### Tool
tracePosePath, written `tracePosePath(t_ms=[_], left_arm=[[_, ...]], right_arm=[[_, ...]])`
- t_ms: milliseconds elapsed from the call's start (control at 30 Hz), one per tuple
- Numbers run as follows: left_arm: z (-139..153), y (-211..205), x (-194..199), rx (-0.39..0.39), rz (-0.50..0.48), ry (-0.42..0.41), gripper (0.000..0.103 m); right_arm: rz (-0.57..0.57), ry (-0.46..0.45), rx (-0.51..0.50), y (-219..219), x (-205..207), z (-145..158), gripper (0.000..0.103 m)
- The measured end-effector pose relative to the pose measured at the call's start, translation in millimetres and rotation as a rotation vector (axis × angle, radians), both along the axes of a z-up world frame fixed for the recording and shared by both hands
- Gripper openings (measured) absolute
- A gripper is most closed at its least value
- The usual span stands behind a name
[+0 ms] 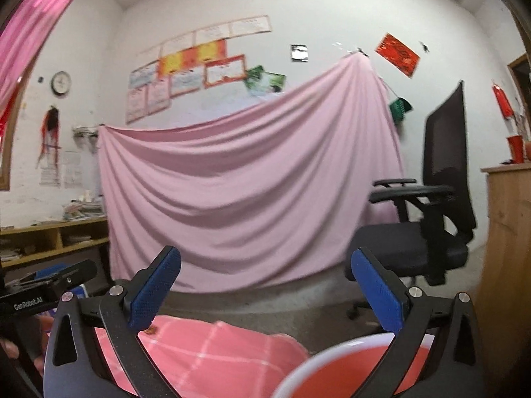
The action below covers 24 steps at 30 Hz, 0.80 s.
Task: Collect trash
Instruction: 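Move both grippers back over the table toward the brown ring and white tube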
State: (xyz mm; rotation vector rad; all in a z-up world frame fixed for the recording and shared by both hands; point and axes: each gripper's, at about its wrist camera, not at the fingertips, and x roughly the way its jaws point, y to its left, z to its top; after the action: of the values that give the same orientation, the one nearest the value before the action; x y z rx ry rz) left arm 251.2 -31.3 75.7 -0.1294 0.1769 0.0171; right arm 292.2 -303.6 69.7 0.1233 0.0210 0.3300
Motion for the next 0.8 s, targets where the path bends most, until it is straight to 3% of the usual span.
tracePosePath(t_ms=[300, 800], left_arm=[[-22.7, 62.0, -9.3, 0.017, 0.094, 0.045, 0.101], [-67.1, 111.3, 10.7, 0.039, 0.134, 0.216, 0.101]], right_arm=[[0.123, 0.037, -0.108, 74.5, 17.0, -15.0, 0.103], [0.270, 0.341, -0.264, 137.3, 59.6, -60.4, 0.103]])
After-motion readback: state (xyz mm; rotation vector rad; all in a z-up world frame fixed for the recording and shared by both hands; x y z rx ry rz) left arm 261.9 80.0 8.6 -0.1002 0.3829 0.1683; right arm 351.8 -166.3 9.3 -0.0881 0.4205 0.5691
